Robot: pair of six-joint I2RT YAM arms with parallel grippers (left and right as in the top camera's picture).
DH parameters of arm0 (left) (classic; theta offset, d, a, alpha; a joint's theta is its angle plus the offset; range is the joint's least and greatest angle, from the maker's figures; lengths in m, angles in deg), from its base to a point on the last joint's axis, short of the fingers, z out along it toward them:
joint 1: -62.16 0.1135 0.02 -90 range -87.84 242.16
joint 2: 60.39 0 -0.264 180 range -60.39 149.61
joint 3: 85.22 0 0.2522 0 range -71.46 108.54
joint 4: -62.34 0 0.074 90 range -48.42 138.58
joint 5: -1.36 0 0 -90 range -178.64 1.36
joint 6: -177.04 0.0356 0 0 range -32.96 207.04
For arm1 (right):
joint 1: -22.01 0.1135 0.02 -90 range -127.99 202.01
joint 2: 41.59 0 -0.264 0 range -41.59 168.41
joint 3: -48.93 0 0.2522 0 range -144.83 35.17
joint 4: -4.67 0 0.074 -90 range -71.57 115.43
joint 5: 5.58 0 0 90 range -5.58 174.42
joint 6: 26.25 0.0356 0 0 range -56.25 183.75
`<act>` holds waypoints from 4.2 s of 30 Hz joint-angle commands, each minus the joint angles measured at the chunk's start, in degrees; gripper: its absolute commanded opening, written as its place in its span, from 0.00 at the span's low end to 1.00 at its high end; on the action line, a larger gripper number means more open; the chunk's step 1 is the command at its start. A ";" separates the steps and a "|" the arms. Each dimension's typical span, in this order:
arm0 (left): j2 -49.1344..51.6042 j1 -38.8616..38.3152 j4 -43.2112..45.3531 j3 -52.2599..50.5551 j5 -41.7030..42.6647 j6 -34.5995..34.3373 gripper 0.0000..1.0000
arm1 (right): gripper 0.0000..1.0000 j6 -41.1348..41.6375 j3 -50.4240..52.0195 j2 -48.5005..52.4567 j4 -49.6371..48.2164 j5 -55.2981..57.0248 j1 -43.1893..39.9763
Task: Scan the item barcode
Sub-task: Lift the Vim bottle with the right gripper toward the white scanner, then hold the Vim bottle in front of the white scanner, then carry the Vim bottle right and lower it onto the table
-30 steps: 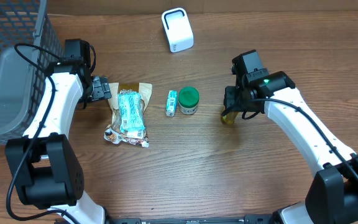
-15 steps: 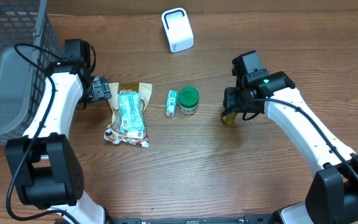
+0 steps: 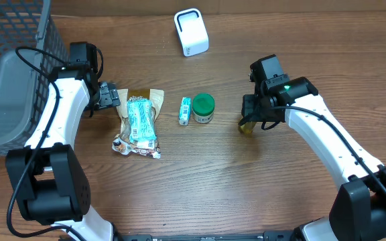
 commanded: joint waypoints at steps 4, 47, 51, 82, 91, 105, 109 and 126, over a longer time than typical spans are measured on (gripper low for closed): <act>-0.04 -0.22 0.11 0.31 -0.76 0.22 1.00 | 0.34 -0.13 -1.84 0.26 0.04 0.55 0.11; -0.04 -0.22 0.11 0.31 -0.76 0.22 1.00 | 0.20 -48.72 -33.86 16.46 -18.18 5.84 6.10; -0.04 -0.22 0.11 0.31 -0.76 0.24 1.00 | 0.19 -54.82 -33.86 19.23 -25.29 7.28 7.50; -0.04 -0.22 0.09 0.31 -0.76 0.22 1.00 | 0.22 -61.59 -33.86 29.35 -52.81 8.02 7.85; -0.04 -0.22 0.11 0.31 -0.76 0.22 1.00 | 0.22 -68.26 -33.86 31.56 -55.25 8.04 7.89; -0.04 -0.22 0.11 0.31 -0.76 0.22 0.99 | 0.18 -74.66 -33.86 35.01 -56.41 8.07 8.11; -0.04 -0.22 0.11 0.31 -0.76 0.22 1.00 | 0.18 -74.64 -33.86 34.99 -57.88 8.09 8.20; -0.04 -0.22 0.09 0.31 -0.76 0.22 1.00 | 0.32 -36.57 -33.86 18.62 -49.46 10.25 6.69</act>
